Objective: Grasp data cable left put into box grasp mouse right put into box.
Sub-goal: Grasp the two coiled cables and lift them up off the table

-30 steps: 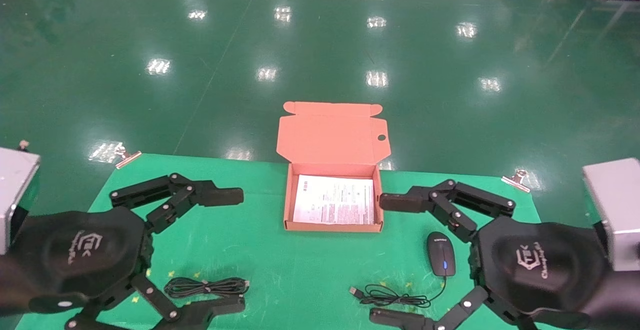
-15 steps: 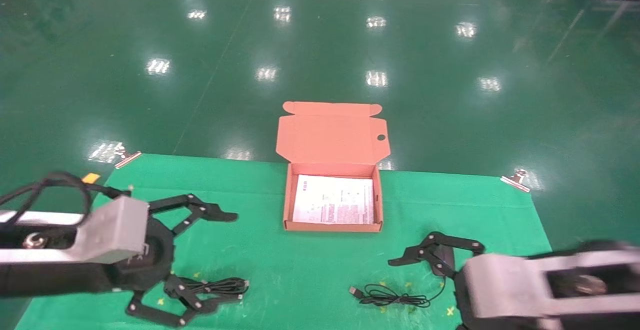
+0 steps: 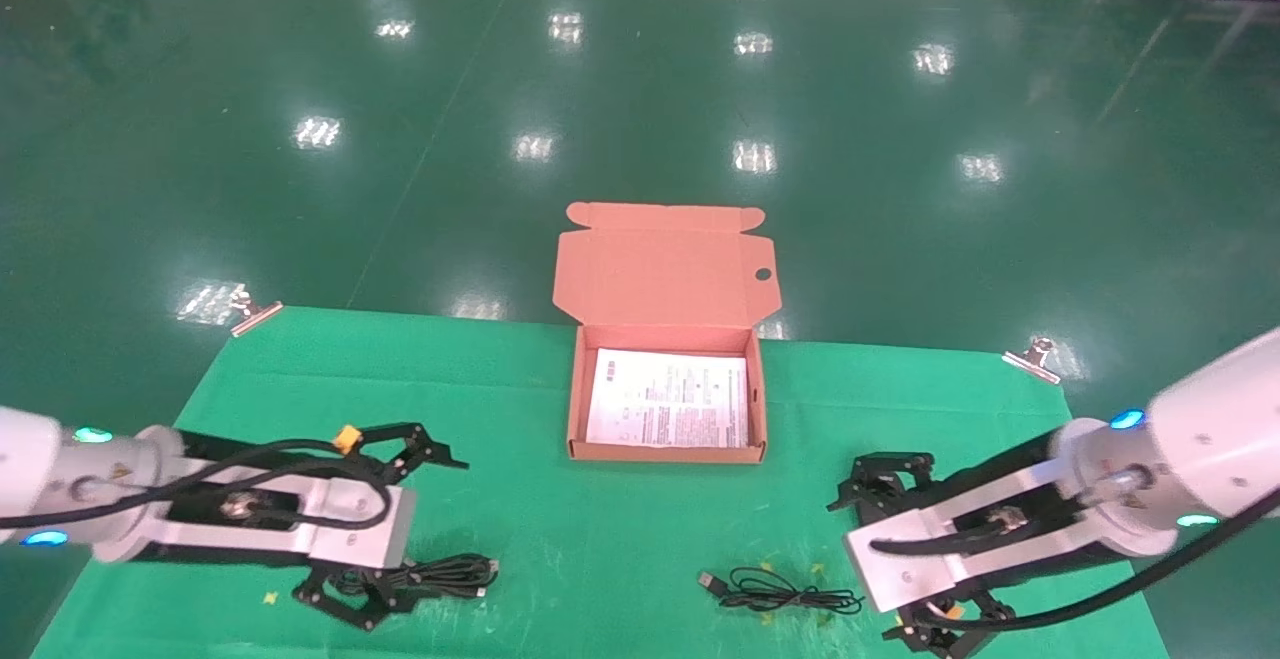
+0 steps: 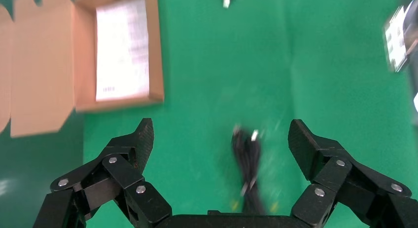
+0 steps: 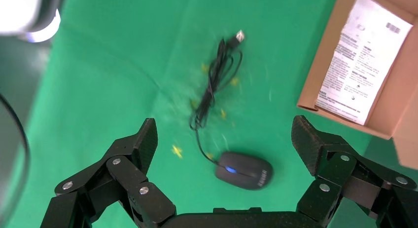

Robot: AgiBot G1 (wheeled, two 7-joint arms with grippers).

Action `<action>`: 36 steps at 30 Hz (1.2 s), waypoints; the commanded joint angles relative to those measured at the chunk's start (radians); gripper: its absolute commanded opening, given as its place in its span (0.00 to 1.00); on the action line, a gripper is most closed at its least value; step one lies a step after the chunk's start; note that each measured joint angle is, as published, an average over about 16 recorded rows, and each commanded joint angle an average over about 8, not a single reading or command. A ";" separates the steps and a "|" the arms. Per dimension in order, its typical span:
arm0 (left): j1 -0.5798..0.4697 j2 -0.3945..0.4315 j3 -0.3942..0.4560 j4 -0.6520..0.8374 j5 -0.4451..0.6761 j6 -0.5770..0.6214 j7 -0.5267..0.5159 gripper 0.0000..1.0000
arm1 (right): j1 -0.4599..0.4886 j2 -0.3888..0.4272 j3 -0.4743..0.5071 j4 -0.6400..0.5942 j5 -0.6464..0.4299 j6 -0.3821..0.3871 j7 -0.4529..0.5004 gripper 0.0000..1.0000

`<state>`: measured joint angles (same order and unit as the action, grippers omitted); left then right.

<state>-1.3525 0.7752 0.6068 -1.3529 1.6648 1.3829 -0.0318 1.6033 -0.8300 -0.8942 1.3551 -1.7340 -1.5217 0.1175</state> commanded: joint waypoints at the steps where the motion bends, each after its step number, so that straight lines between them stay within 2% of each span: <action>1: -0.008 0.017 0.021 -0.001 0.062 -0.017 0.010 1.00 | 0.011 -0.025 -0.034 0.001 -0.054 0.009 -0.003 1.00; 7: 0.019 0.058 0.071 0.003 0.207 -0.076 0.011 1.00 | -0.019 -0.061 -0.083 -0.001 -0.169 0.064 0.025 1.00; 15: 0.065 0.100 0.118 0.027 0.341 -0.112 -0.077 1.00 | -0.114 -0.067 -0.108 -0.004 -0.260 0.174 0.072 1.00; 23: 0.063 0.156 0.133 0.161 0.379 -0.115 -0.149 1.00 | -0.207 -0.053 -0.103 -0.012 -0.273 0.268 0.124 1.00; 36: 0.013 0.254 0.128 0.457 0.375 -0.174 -0.115 1.00 | -0.321 -0.063 -0.101 -0.085 -0.278 0.409 0.128 1.00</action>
<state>-1.3379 1.0267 0.7333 -0.8985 2.0386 1.2082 -0.1472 1.2867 -0.8930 -0.9922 1.2705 -2.0135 -1.1085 0.2440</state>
